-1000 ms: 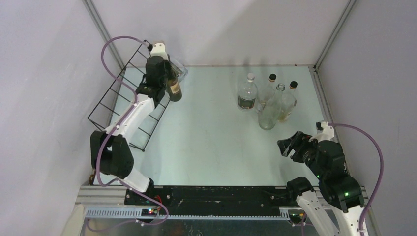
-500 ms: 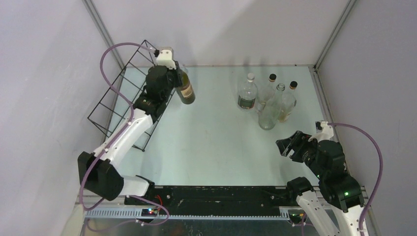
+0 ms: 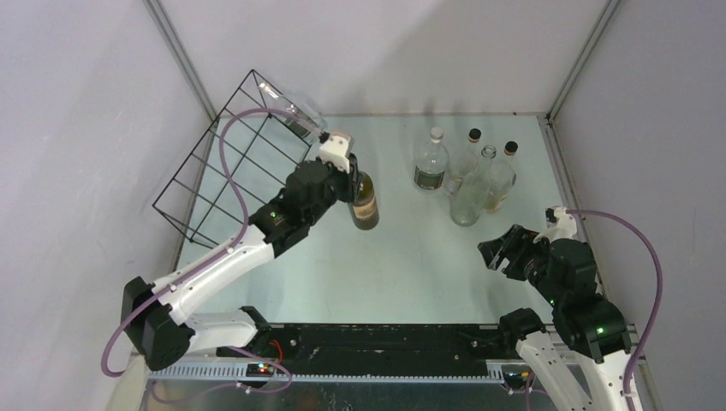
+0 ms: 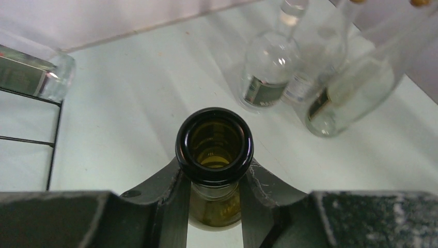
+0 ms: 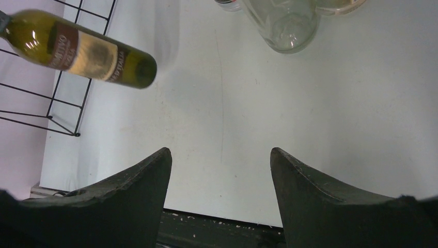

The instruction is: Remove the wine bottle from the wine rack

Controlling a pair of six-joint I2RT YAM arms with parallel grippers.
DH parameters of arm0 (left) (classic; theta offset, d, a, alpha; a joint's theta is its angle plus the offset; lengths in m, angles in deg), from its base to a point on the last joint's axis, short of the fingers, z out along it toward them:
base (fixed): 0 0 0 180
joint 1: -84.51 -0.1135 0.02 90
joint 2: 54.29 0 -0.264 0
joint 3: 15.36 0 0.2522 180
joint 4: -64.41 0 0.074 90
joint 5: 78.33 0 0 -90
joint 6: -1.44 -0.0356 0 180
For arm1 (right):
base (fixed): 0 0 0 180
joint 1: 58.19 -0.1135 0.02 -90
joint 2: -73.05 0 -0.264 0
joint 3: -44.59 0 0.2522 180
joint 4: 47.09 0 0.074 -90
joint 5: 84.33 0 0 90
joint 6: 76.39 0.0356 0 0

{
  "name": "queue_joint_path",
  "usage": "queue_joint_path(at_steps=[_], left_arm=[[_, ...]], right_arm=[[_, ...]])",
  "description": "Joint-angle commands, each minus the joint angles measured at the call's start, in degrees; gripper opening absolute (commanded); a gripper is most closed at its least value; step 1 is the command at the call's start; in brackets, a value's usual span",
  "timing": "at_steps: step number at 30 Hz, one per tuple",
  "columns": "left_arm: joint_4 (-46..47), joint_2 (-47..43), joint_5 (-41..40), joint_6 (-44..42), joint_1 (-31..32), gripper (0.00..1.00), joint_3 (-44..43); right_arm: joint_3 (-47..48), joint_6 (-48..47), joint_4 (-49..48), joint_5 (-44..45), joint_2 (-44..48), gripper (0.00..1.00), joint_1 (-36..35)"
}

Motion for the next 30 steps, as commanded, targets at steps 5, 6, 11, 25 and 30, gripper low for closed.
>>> queue_joint_path(at_steps=[5,6,11,25,30], left_arm=[[5.7,-7.6,-7.7,1.9,11.9,0.00,6.0],[5.7,-8.1,-8.7,2.2,13.6,0.00,6.4],[4.4,-8.7,-11.4,2.5,18.7,0.00,7.1],[2.9,-6.9,-11.9,7.0,26.0,0.01,9.6],[2.9,-5.6,-13.3,8.0,26.0,0.32,11.1]], right_arm=[[1.9,-0.4,-2.7,-0.6,-0.6,0.73,0.0],[1.9,-0.4,-2.8,-0.6,-0.5,0.73,0.0],[1.9,-0.7,-3.1,-1.0,-0.7,0.74,0.0],[1.9,-1.1,-1.9,-0.4,-1.0,0.74,0.0],[1.2,-0.8,-2.4,-0.9,-1.3,0.74,0.0]])
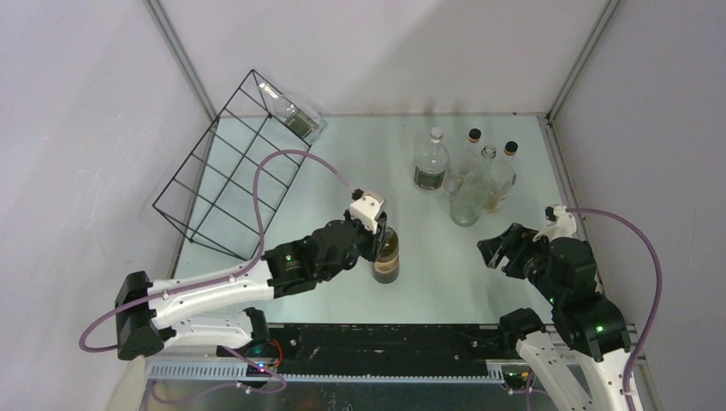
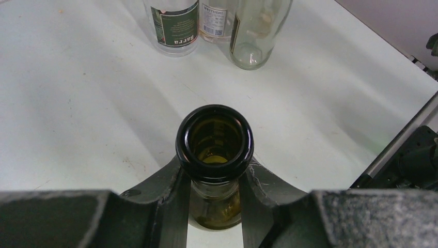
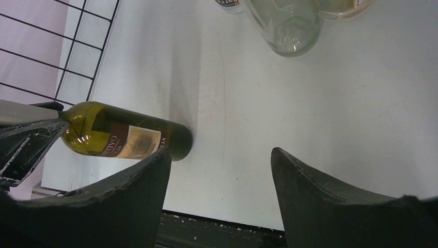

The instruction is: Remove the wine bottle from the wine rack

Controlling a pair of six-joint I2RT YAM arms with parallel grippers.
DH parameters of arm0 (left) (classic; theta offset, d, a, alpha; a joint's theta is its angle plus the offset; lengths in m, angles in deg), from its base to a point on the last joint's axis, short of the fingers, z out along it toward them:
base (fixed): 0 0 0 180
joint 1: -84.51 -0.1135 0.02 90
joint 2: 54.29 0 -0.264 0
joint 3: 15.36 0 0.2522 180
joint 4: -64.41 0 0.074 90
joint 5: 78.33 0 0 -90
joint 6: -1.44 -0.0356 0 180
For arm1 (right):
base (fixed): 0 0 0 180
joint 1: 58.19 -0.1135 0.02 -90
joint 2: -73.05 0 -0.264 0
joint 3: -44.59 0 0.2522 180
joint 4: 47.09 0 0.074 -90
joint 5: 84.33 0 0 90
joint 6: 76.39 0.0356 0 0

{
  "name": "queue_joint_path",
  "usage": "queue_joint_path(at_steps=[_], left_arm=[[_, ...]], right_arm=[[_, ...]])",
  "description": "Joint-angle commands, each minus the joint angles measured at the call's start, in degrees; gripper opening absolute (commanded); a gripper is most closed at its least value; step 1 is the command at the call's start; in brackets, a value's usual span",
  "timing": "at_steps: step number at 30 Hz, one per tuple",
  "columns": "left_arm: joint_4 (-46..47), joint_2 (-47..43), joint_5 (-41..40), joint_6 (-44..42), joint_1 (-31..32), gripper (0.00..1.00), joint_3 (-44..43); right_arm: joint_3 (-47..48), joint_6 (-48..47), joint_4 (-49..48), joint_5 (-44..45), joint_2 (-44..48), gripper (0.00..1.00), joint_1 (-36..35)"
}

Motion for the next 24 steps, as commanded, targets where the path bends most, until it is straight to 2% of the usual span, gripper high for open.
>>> queue_joint_path(at_steps=[1,2,6,13,17,24], left_arm=[[4.4,0.4,-2.5,2.8,0.3,0.35,0.8],[4.4,0.7,-2.6,2.8,0.3,0.42,0.9],[2.9,1.1,-3.2,3.3,0.3,0.57,1.3],[2.4,1.6,-4.1,3.6,0.3,0.72,1.1],[2.1,1.2,-4.5,4.2,0.3,0.84,0.6],[-1.3,0.3,-3.2,3.8,0.3,0.94,-5.4]], right_arm=[[1.0,-0.4,-1.6,-0.7,-0.9,0.74,0.1],[0.7,-0.1,-1.7,-0.9,-0.9,0.74,0.0],[0.4,0.1,-1.8,-1.0,-0.8,0.74,0.1],[0.4,0.0,-1.2,-0.1,-0.8,0.74,0.0],[0.4,0.0,-1.3,0.0,-0.8,0.74,0.0],[0.4,-0.4,-2.3,1.0,-0.9,0.75,0.0]])
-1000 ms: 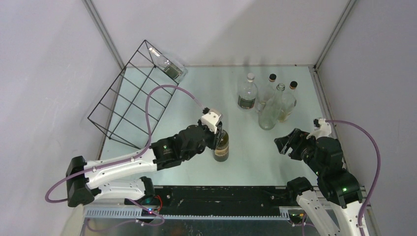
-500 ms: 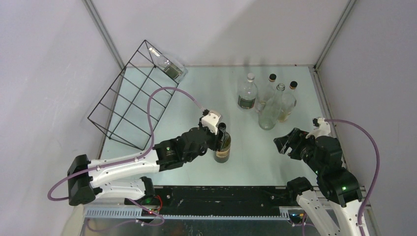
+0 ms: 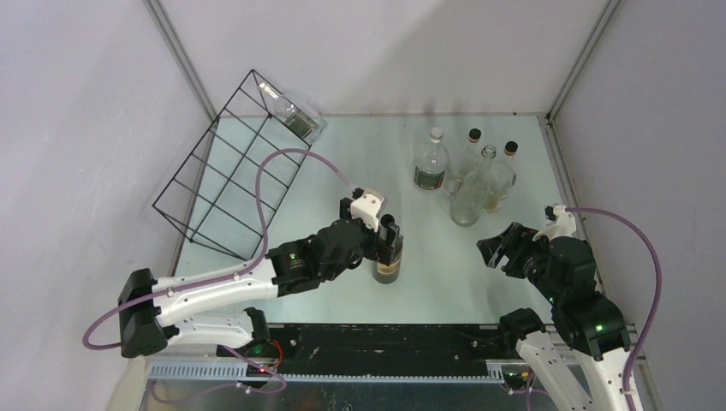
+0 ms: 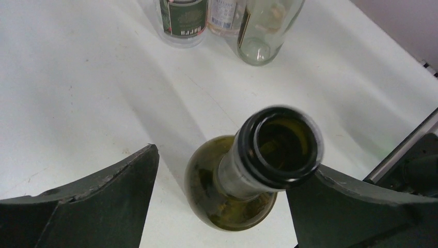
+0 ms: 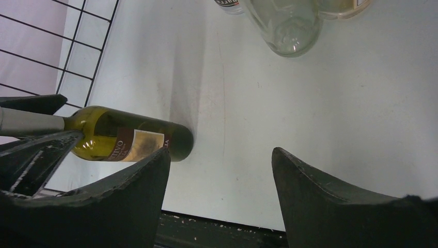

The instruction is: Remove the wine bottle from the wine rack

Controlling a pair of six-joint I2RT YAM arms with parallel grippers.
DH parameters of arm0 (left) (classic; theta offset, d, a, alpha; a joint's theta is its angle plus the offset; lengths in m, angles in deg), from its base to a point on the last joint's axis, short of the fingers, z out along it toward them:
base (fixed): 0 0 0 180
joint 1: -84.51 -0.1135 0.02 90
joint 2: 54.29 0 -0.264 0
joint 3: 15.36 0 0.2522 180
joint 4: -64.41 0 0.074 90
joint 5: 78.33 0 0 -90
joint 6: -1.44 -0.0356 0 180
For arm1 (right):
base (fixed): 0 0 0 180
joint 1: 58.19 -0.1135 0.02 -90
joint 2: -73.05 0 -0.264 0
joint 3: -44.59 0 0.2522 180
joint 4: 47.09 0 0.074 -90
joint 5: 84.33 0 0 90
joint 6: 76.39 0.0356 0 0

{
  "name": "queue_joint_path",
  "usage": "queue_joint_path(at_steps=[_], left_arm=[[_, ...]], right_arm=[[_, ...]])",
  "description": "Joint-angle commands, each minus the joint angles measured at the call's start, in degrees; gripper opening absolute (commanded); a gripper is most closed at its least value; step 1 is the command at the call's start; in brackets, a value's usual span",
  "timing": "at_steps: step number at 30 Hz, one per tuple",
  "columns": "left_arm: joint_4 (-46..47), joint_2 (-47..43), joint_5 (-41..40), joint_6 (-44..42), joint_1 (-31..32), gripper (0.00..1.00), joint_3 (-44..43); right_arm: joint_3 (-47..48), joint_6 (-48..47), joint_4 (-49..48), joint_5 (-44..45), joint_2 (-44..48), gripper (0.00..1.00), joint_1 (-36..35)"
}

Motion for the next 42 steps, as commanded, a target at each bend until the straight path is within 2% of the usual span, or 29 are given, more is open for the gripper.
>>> queue_joint_path(at_steps=[1,8,12,14,17,21,24,27,31,33,36,42], left_arm=[[-1.7,-1.4,0.0,0.2,0.2,0.95,-6.4],[-6.1,-1.9,4.0,-2.2,0.2,1.00,-15.0],[-9.8,-3.7,4.2,-3.4,-1.8,1.00,-19.5],[-12.1,-4.7,9.2,-2.4,-6.7,1.00,-21.0],[-16.2,-6.1,16.7,0.0,-17.7,1.00,-21.9],[-21.1,-9.1,19.3,-0.8,-27.4,1.00,-20.6],[-23.9,-11.9,20.1,-2.3,-32.9,1.00,-18.4],[-26.0,-16.0,20.4,-3.3,-36.7,1.00,-15.2],[-28.9,-20.2,20.3,-4.5,-41.4,0.99,-11.5],[-30.9,-21.9,19.1,-5.5,-42.4,0.98,-10.1],[-32.8,-23.7,16.9,-7.1,-42.6,0.98,-9.2],[-35.6,-28.1,13.9,-9.4,-42.7,0.98,-6.7]], right_arm=[[0.4,-0.4,-2.2,0.9,-0.6,0.75,0.1],[0.4,-0.8,-2.9,0.4,-0.8,0.77,-0.1],[0.4,-3.3,-5.9,-4.8,-0.7,0.79,-0.2],[0.4,-4.5,-8.4,-6.9,-0.4,0.80,-0.9],[0.8,-4.9,-12.5,-8.3,-0.7,0.81,-2.6],[2.6,-4.8,-17.5,-8.8,-3.6,0.83,-9.6],[3.5,-6.1,-20.8,-3.0,-6.9,0.83,-17.6],[4.8,-8.3,-24.7,7.5,-10.7,0.83,-30.2],[7.2,-14.0,-29.4,19.9,-19.2,0.84,-45.6],[8.4,-17.4,-31.5,24.5,-25.3,0.84,-50.3],[9.1,-18.0,-34.9,27.4,-30.1,0.84,-52.3],[10.1,-18.1,-40.2,29.6,-37.9,0.84,-51.9]])
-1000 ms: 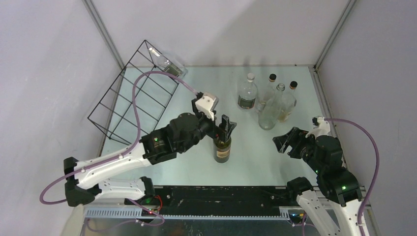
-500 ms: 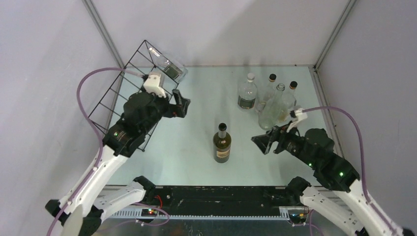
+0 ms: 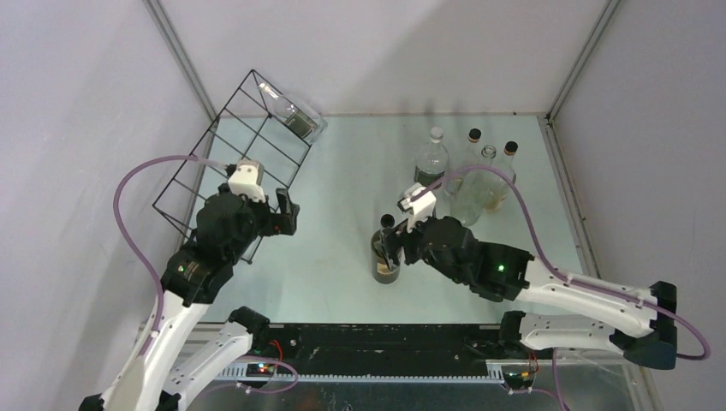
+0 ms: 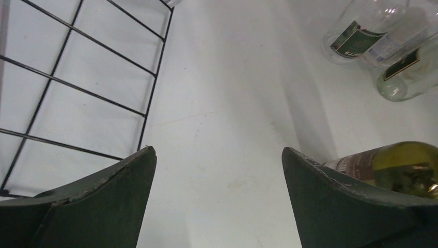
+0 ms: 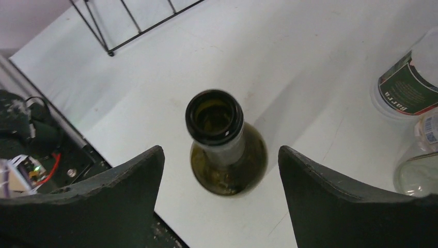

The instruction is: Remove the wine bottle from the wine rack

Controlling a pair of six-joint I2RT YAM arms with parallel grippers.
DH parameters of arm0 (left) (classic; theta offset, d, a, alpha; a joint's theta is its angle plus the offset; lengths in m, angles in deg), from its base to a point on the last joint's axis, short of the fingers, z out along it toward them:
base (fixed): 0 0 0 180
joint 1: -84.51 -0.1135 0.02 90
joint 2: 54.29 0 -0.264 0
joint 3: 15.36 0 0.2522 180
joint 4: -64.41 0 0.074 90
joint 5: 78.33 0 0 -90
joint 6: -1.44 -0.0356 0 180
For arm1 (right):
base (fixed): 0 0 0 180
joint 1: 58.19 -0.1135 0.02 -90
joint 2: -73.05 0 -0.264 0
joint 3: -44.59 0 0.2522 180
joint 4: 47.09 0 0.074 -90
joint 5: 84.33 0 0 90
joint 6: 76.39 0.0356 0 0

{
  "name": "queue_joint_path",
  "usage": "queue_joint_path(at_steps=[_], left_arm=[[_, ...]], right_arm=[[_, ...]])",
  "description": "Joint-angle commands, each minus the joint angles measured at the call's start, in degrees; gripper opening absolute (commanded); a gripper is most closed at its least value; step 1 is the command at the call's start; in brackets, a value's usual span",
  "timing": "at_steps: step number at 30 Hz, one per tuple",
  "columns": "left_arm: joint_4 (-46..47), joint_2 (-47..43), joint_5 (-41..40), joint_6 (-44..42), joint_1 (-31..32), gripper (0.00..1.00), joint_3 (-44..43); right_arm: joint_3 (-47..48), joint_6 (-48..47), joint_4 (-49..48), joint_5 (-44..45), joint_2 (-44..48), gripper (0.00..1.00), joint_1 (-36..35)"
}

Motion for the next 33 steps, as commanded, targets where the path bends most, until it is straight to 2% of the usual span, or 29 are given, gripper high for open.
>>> queue_joint_path(at_steps=[1,5,12,18,26,33], left_arm=[[-2.5,-3.2,-3.2,-3.9,-0.4,0.98,1.2],[-3.0,-5.7,-5.2,-4.4,-0.4,0.98,3.3],[-1.9,-9.0,-6.2,-3.0,-0.4,0.98,6.8],[-1.0,-10.2,-6.9,-1.6,-0.4,0.98,8.8],[0.1,-10.6,-7.4,-0.3,-0.4,0.98,10.9],[0.3,-10.5,-7.5,-0.1,-0.4,0.98,11.4]], right_arm=[[3.2,-1.6,-7.3,6.6,-3.8,0.83,0.3],[4.5,0.5,-7.0,7.9,-6.8,0.76,2.2],[4.7,3.9,-8.7,1.9,-8.1,0.60,5.9],[4.7,3.8,-8.9,1.9,-8.2,0.35,6.2],[4.8,2.1,-7.9,2.9,-4.7,0.10,11.1],[7.2,-1.4,-3.6,4.5,-1.0,0.00,19.2]])
